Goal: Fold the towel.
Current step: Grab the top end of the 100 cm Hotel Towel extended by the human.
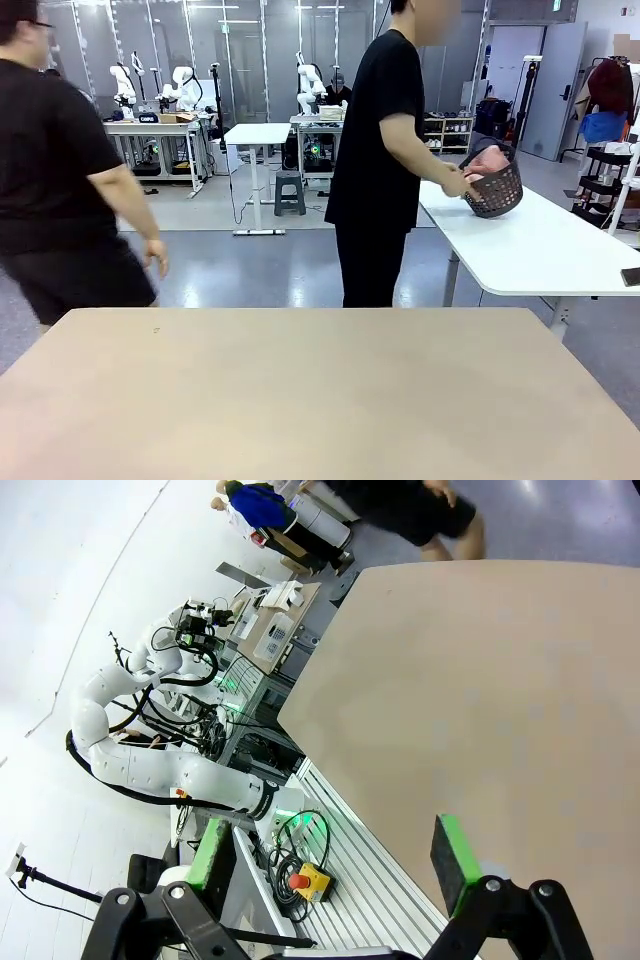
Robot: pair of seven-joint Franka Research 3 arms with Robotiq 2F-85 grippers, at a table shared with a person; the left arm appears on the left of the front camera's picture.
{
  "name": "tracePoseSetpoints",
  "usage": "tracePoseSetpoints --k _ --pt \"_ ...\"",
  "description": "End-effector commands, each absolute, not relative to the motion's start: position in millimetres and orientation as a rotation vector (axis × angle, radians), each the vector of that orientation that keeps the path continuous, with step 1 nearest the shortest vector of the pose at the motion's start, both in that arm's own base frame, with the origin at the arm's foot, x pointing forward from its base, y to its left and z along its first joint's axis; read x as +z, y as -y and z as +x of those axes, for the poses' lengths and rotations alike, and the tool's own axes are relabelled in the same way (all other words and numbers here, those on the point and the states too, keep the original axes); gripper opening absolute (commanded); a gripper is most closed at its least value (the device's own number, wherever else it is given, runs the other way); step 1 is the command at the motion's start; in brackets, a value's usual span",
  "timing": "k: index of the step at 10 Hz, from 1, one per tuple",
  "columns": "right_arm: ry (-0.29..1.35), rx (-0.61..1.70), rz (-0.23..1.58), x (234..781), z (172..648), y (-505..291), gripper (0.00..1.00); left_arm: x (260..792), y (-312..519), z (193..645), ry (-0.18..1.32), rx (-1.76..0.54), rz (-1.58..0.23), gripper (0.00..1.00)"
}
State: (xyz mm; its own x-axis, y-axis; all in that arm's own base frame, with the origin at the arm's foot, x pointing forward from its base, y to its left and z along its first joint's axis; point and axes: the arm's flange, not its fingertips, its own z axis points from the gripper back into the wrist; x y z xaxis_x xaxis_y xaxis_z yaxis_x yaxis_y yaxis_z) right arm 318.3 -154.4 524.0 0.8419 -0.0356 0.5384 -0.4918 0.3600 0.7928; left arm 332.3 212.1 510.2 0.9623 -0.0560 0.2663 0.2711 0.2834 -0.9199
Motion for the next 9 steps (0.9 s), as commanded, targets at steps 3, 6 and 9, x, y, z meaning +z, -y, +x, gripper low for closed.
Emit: tracePoseSetpoints --k 3,6,9 --pt "0.527 0.314 1.187 525.3 319.2 154.3 1.00 509.9 -213.1 331.5 0.194 -0.231 -1.273 1.00" --pt "0.527 0.314 1.187 525.3 319.2 154.3 1.00 509.9 -213.1 331.5 0.194 -0.231 -1.273 1.00" --pt "0.527 0.314 1.187 525.3 319.2 154.3 1.00 509.9 -213.1 331.5 0.194 -0.231 -1.273 1.00"
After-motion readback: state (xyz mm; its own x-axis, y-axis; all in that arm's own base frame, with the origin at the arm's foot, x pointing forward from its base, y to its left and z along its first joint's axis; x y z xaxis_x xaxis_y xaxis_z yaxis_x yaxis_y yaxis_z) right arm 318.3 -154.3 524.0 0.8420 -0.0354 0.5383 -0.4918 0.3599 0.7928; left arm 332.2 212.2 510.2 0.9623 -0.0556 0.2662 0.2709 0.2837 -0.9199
